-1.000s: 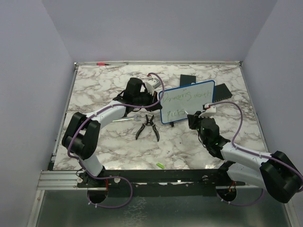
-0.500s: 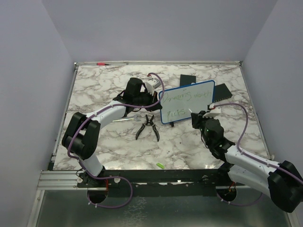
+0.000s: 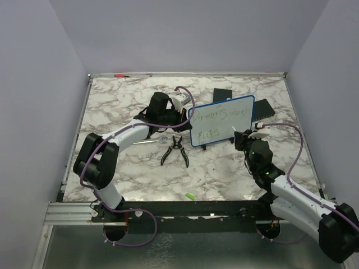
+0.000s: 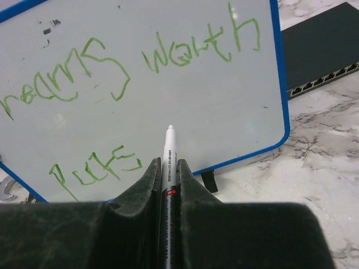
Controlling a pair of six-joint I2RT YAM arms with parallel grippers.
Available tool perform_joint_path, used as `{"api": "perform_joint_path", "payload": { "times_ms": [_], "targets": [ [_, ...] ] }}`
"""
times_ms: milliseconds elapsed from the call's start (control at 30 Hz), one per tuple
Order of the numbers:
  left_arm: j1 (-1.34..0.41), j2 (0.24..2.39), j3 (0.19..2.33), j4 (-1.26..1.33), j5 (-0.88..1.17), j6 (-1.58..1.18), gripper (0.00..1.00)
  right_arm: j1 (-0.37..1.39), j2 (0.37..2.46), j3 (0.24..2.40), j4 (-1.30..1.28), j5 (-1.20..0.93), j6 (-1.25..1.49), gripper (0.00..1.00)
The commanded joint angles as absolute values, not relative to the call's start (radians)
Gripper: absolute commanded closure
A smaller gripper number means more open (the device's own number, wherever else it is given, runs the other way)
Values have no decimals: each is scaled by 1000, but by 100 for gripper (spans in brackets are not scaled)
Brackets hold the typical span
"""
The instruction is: Write a sentence on the whiteboard
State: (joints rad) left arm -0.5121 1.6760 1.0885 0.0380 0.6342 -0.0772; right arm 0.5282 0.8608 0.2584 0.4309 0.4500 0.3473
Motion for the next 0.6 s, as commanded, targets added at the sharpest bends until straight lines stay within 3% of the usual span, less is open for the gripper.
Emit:
{"api": "perform_joint_path", "payload": {
  "times_ms": [0, 200, 567],
  "targets": [
    [-523, 1682, 1095, 2, 587, -42, 100, 472, 818, 230, 395, 351, 349, 99],
    [-523, 1683, 1094, 2, 590, -43, 100, 454, 824, 224, 429, 231, 344, 99],
    [-523, 1684, 1095, 2, 591, -43, 100, 454, 917, 261, 481, 195, 325, 99]
  ]
}}
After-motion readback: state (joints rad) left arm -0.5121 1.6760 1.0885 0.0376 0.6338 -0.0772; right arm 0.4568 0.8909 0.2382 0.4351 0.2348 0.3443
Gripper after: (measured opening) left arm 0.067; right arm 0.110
